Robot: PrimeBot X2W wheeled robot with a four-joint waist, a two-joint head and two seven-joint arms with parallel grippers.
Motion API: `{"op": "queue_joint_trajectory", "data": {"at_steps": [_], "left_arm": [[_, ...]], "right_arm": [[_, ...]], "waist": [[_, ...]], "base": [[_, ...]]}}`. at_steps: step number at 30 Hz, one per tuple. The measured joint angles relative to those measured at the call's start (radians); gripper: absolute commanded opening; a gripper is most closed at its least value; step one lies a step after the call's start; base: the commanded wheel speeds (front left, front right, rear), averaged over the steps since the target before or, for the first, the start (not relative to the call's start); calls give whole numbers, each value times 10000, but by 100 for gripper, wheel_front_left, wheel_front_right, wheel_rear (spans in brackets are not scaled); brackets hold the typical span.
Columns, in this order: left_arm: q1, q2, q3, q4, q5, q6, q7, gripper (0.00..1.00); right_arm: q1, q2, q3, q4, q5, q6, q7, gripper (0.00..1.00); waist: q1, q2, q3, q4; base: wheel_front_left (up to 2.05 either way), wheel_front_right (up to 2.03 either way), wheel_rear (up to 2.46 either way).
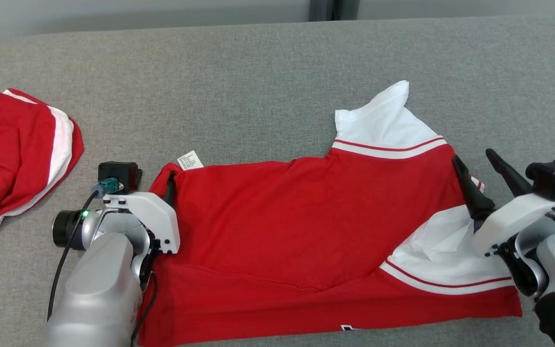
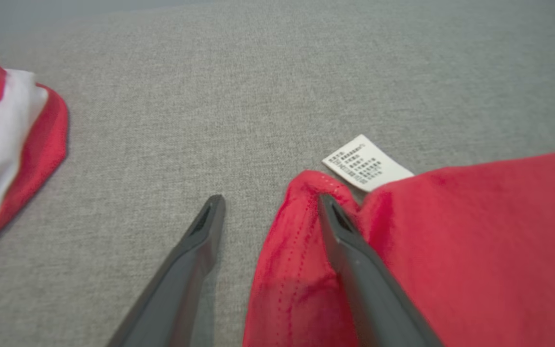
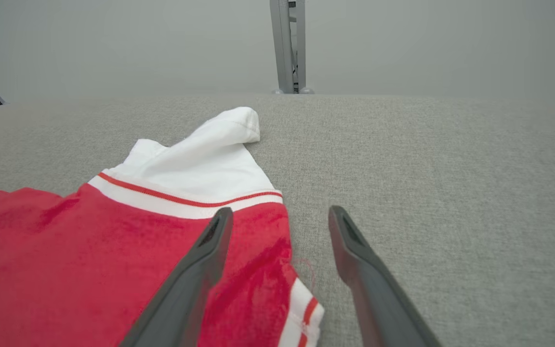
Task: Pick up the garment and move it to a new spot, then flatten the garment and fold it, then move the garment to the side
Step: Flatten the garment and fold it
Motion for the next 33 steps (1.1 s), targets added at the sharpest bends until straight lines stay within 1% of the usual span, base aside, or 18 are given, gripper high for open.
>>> {"op": "queue_joint_trajectory", "data": {"at_steps": [2,3,6,7,10,15,19,23,28,29,30,31,32,33], "left_arm": [[-149,-31,-98,123,2,-17,-38,10],[-239,-52,-148,188,2,-38,-36,0],[-453,-167,-337,334,4,-148,-19,0],[-453,-167,-337,334,4,-148,-19,0],[-624,-205,-489,364,-4,-150,-155,0],[-812,-213,-779,286,-130,-142,-541,0],[-831,-215,-1352,-182,-690,-221,-652,0],[-831,-213,-2086,-736,-1327,-71,-658,0],[-872,-207,-2918,-1292,-2019,224,-667,0],[-892,-209,-3045,-1352,-2148,297,-696,0],[-917,-211,-3158,-1398,-2245,353,-738,0],[-953,-211,-3250,-1429,-2332,405,-769,0],[-987,-217,-3336,-1453,-2408,481,-851,0],[-1008,-221,-3386,-1463,-2489,564,-922,0]], "right_arm": [[-284,-58,150,-13,15,0,100,100],[-463,-94,207,-15,19,0,190,100],[-1088,-196,372,48,63,0,606,100],[-1088,-196,372,48,63,0,606,100],[-1812,-265,476,265,211,0,1120,100],[-2939,-242,681,978,408,0,2127,100],[-3690,-176,920,1714,552,0,2911,100],[-4336,-180,1162,2596,399,0,3576,100],[-4908,-21,1233,3373,414,0,3785,100],[-5016,-10,1315,3430,412,0,3885,89],[-5123,-17,1394,3496,412,0,3904,42],[-5194,-36,1457,3513,414,0,3858,10],[-5239,-42,1499,3549,414,0,3760,0],[-5298,-42,1546,3588,407,0,3661,0]], "waist": [[0,0,77,22],[0,0,120,41],[-1,0,228,148],[-1,0,228,148],[0,0,346,328],[0,0,598,747],[0,0,862,1119],[0,0,1153,1481],[0,0,1477,1856],[0,0,1539,1908],[0,0,1595,1948],[0,0,1639,1984],[0,0,1677,2011],[0,-1,1706,2024]], "base": [[0,0,0],[0,0,0],[0,0,0],[0,0,0],[0,0,0],[0,0,0],[0,0,0],[0,0,0],[0,0,0],[0,0,0],[0,0,0],[0,0,0],[0,0,0],[0,0,0]]}}
